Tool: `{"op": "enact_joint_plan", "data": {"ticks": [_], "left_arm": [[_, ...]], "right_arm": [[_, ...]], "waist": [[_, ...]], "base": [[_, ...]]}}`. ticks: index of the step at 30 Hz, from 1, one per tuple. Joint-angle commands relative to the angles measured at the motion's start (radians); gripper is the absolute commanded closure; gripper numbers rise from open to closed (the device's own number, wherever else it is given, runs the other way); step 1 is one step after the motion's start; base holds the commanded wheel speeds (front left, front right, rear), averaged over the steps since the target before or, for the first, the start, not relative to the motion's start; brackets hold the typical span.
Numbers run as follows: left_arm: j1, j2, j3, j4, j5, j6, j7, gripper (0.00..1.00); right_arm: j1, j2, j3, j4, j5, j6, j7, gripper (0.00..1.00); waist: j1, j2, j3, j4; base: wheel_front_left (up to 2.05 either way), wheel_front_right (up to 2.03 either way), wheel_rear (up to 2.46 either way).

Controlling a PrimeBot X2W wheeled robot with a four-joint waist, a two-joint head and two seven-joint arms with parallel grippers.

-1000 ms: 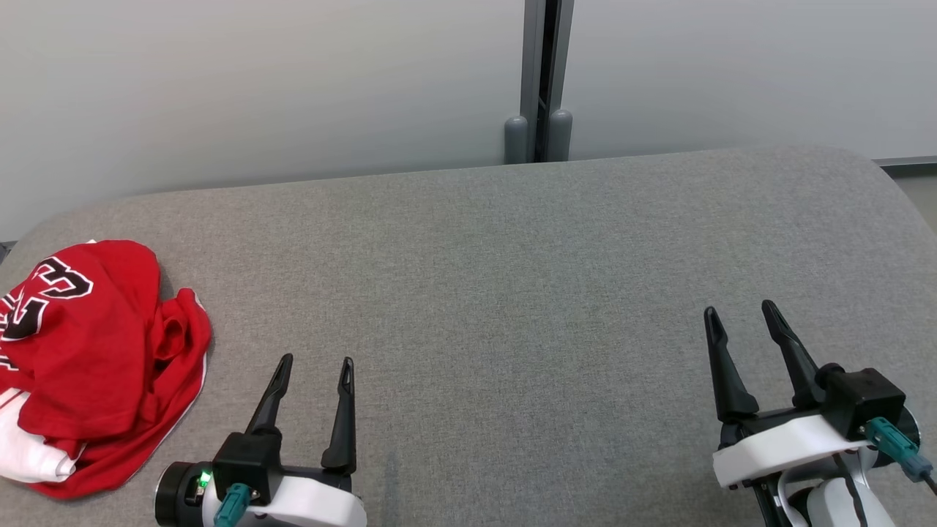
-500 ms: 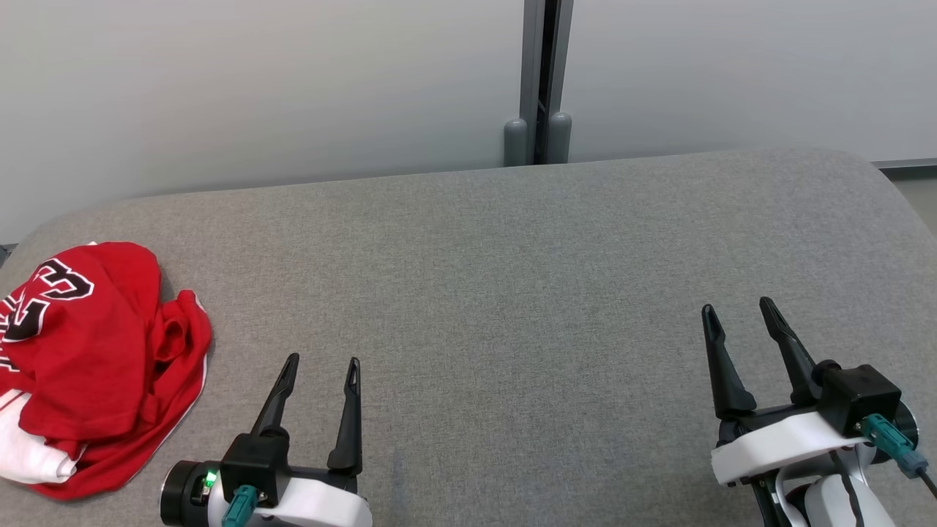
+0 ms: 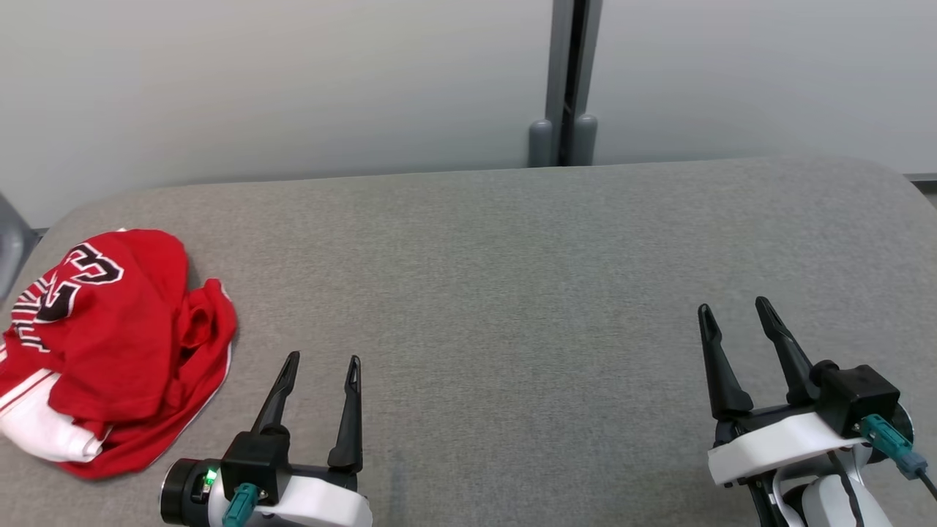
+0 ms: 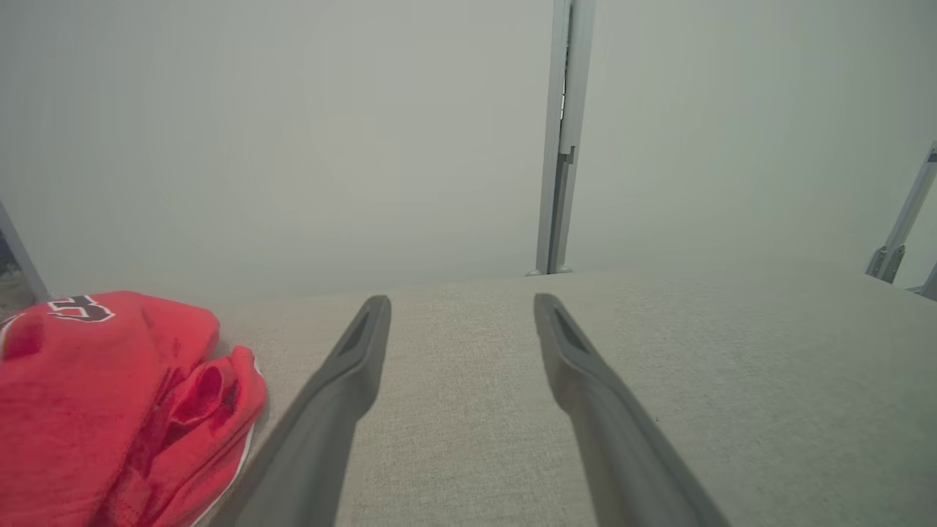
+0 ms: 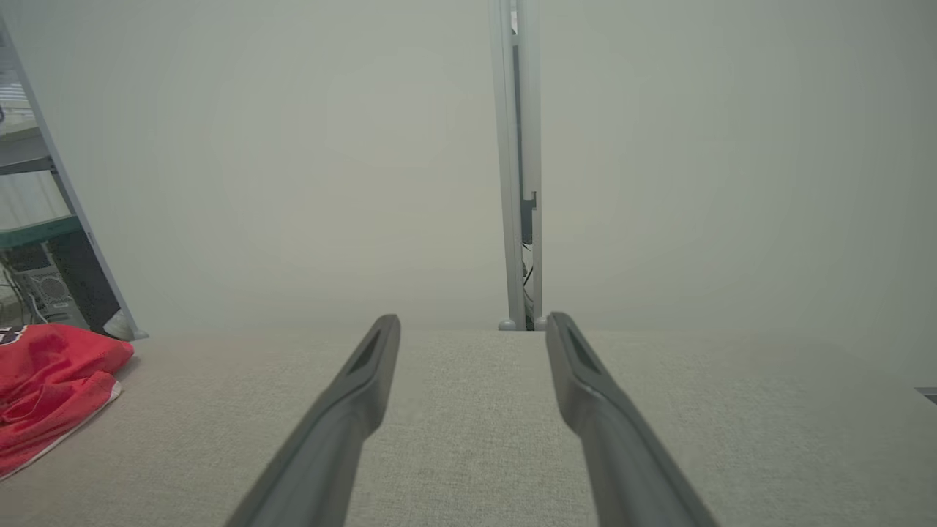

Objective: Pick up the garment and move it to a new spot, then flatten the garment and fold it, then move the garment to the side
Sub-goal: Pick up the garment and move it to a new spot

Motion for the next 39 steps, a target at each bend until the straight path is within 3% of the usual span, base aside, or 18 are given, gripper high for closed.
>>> {"op": "enact_joint_plan", "data": {"ticks": [1, 26, 39], "left_arm": [[-0.009, 0.003, 0.005, 0.003, 0.008, -0.003, -0.005, 0.00], [0.021, 0.003, 0.072, -0.017, 0.039, -0.028, -0.005, 0.00], [0.035, 0.003, 0.086, -0.021, 0.045, -0.029, -0.004, 0.00]], "right_arm": [[0.010, -0.003, 0.003, -0.007, 0.007, 0.000, -0.007, 0.00], [0.020, -0.004, 0.101, -0.016, 0.066, 0.000, -0.006, 0.00], [0.017, -0.004, 0.128, -0.012, 0.087, 0.000, -0.006, 0.00]], "waist": [[0.0000, 0.0000, 0.001, 0.027], [0.0000, 0.0000, -0.007, 0.369], [0.0000, 0.0000, -0.016, 0.473]], "base": [[0.00, 0.00, 0.00], [0.00, 0.00, 0.00], [0.00, 0.00, 0.00]]}}
